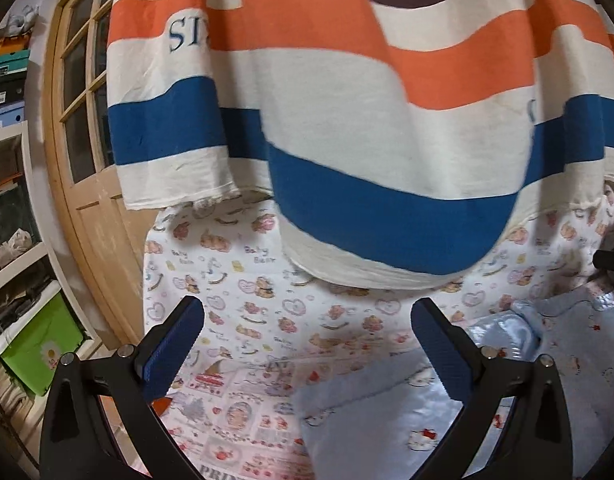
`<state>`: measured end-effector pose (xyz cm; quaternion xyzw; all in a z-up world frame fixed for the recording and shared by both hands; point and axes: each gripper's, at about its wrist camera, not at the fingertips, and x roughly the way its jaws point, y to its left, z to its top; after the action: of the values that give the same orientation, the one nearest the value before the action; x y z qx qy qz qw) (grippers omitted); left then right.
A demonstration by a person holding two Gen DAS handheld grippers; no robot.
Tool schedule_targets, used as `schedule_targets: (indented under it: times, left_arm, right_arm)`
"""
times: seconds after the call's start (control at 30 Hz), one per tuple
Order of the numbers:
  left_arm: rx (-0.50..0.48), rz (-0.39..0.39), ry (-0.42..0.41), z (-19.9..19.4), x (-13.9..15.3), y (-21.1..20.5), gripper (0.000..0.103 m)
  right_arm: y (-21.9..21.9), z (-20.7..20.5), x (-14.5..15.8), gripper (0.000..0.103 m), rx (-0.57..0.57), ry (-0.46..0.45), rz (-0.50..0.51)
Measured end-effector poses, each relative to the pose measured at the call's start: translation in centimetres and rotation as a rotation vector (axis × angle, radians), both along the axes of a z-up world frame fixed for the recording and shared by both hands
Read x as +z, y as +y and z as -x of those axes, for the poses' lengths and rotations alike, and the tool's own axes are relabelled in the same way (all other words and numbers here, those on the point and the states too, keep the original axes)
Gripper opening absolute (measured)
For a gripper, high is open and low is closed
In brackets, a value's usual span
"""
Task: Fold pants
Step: 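Grasp the pants waistband with the right tool while the left tool hovers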
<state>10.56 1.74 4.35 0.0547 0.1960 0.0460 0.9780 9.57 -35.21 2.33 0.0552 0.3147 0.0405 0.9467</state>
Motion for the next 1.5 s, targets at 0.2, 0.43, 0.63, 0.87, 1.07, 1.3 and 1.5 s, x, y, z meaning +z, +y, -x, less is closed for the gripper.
schedule_targets:
  times: [0.2,0.43,0.63,0.87,1.07,1.3,1.5]
  left_arm:
    - [0.036,0.012,0.028,-1.2,-1.9,1.3,0.103]
    - [0.047,0.043,0.091,-1.9,-3.7,2.6,0.103]
    - [0.050,0.070,0.131,-2.5,-4.5,3.1,0.103]
    - [0.028,0.075,0.164,-2.7,-5.1,2.4,0.103]
    - [0.028,0.097,0.184,-2.8,-5.1,2.6,0.103]
    - [0.043,0.139,0.200,-3.1,-5.1,3.6,0.103]
    - [0.045,0.106,0.190,-2.9,-5.1,3.1,0.103]
  right_arm:
    - [4.6,-3.0,-0.8,0.068,0.142,0.057,0.031]
    - [9.2,-6.4,-3.6,0.052,0.248,0.170,0.034]
    - [11.7,-8.2,-7.1,0.035,0.254,0.287,0.075]
    - [10.9,-6.9,-9.6,0.013,0.259,0.360,0.111]
    - [10.3,-4.0,-9.4,0.007,0.316,0.386,0.148]
    - [7.6,-3.0,-9.0,0.008,0.205,0.377,0.238]
    - [5.0,-5.4,-8.7,0.008,0.186,0.423,0.072]
